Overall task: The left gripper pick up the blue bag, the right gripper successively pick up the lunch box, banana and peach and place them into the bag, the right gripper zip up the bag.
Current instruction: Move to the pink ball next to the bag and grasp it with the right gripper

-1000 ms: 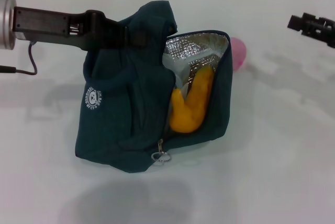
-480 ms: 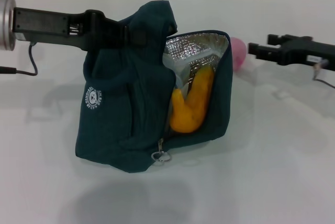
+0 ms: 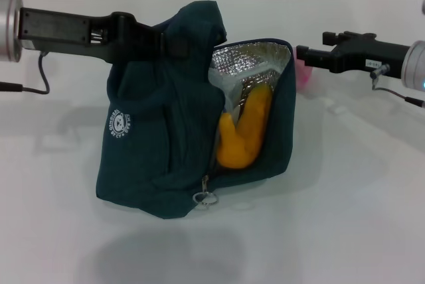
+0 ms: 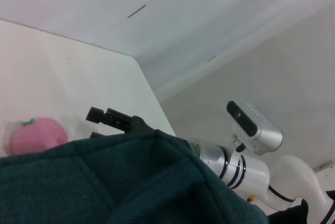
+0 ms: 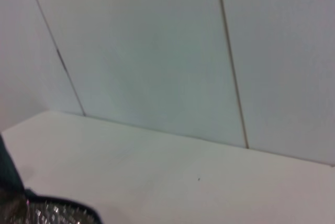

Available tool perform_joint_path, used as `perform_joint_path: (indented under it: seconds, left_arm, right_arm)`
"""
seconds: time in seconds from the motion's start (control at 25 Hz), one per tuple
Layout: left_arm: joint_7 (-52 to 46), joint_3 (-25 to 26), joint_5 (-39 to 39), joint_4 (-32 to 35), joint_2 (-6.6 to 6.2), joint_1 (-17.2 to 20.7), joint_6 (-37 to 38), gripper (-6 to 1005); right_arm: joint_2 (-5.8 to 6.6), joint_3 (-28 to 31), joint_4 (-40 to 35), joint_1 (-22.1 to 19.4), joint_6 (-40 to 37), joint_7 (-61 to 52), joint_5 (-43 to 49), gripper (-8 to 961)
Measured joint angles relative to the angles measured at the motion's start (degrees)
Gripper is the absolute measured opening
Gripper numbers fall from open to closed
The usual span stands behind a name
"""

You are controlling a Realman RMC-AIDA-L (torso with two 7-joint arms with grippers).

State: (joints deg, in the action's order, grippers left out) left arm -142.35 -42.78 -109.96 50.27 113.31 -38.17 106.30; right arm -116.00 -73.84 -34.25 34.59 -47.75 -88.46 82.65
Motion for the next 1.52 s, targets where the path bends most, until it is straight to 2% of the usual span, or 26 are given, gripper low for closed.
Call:
perform_joint_path:
  seconds: [0.24,0.6,1.12,1.52]
  left_arm:
    - [0.0,-0.2,0.0,0.2,0.23,-0.3,0.2,43]
    - [-0.1,-0.5,-0.1,0.0,0.21,-0.3,0.2,43]
    - [0.0,-0.7,-0.3,-0.1,0.27,-0.4,0.1,43]
    - [0.1,-0.8,-0.3,-0.1,0.24,-0.4,0.1,44]
  right_arm:
    - [-0.01,-2.5,-1.1,-0.2,0.7,0.9,-0.1,760]
    - [-0.1,-2.9,0.3,0.1,3.1,1.2,0.0,764]
    - [-0.19,-9.2,4.3,3.5,7.5,1.2,-3.5,761]
    - [-0.19,-9.7,4.5,3.7,8.4,1.2,-4.2,737]
